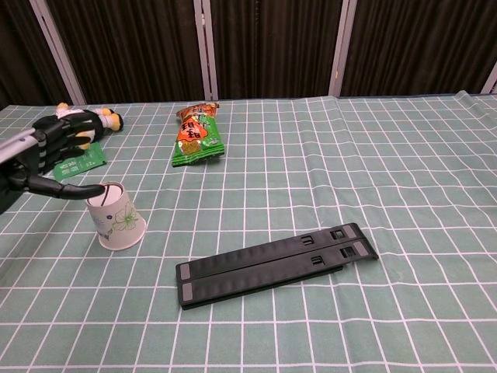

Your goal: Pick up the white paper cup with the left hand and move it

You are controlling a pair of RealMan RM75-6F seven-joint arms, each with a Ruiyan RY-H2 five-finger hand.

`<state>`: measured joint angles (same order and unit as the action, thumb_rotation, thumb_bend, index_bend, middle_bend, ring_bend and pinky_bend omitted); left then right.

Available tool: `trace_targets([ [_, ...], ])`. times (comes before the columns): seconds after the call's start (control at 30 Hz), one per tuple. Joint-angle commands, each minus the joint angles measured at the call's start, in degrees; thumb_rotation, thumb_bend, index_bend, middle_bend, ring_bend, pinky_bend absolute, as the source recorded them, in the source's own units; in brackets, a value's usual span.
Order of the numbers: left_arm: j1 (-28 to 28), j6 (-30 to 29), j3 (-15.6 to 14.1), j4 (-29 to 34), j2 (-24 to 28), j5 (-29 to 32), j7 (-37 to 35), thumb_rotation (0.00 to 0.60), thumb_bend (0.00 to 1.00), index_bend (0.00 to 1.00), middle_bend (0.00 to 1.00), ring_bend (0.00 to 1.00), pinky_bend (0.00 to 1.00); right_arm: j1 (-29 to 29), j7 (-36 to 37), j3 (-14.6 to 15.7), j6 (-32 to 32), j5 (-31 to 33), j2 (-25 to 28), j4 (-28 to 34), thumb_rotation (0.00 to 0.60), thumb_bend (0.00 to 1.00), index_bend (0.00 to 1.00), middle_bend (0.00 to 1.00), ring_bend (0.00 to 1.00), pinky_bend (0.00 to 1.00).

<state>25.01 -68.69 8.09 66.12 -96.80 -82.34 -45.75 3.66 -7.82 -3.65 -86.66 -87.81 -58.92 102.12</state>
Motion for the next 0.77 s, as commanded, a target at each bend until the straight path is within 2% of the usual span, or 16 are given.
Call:
trace_targets([
  [0.03, -0.85, -3.41, -0.18, 2.57, 2.74, -2.17, 2.23, 0.600, 0.00, 0.00, 0.00, 0.00, 0.00, -0.01, 0.12, 0.08, -0.10, -0.32, 0.10, 0.19, 0.600, 0.00, 0.00, 0.00, 0.00, 0.00],
  [0.13, -2.26, -8.69, -0.65, 5.93, 6.46, -5.10, 8.13, 0.600, 0.00, 0.00, 0.00, 0.00, 0.00, -0.11, 0.20, 0.22, -0.48, -1.01, 0.31, 0.54, 0.600, 0.00, 0.00, 0.00, 0.00, 0.00],
  [0.17, -3.42, -12.39, -1.29, 7.42, 9.54, -7.58, 13.75, 0.600, 0.00, 0.00, 0.00, 0.00, 0.00, -0.19, 0.32, 0.34, -0.69, -1.45, 0.42, 0.89, 0.600, 0.00, 0.00, 0.00, 0.00, 0.00],
  [0.3, -6.64, -16.95, -2.81, 15.12, 16.82, -9.55, 26.14, 0.600, 0.00, 0.00, 0.00, 0.00, 0.00, -0.23, 0.64, 0.54, -0.94, -2.29, 0.73, 1.51, 0.600, 0.00, 0.00, 0.00, 0.00, 0.00],
  [0.37, -10.28, -20.66, -4.17, 20.64, 22.14, -9.75, 35.50, 0.600, 0.00, 0.00, 0.00, 0.00, 0.00, -0.17, 0.80, 0.65, -1.14, -3.08, 0.84, 1.70, 0.600, 0.00, 0.00, 0.00, 0.00, 0.00],
  [0.53, -15.05, -23.09, -5.80, 30.66, 28.60, -6.70, 46.25, 0.600, 0.00, 0.00, 0.00, 0.00, 0.00, -0.32, 1.17, 0.75, -1.66, -3.81, 0.97, 1.57, 0.600, 0.00, 0.00, 0.00, 0.00, 0.00],
  [0.67, -17.77, -23.34, -7.32, 34.85, 31.66, -4.20, 54.76, 0.600, 0.00, 0.00, 0.00, 0.00, 0.00, -0.40, 1.82, 0.68, -2.19, -4.33, 1.09, 1.31, 0.600, 0.00, 0.00, 0.00, 0.00, 0.00],
  [0.77, -18.51, -22.98, -7.75, 36.60, 32.13, -3.34, 57.77, 0.600, 0.00, 0.00, 0.00, 0.00, 0.00, -0.50, 2.08, 0.61, -2.50, -4.45, 1.27, 1.37, 0.600, 0.00, 0.00, 0.00, 0.00, 0.00],
])
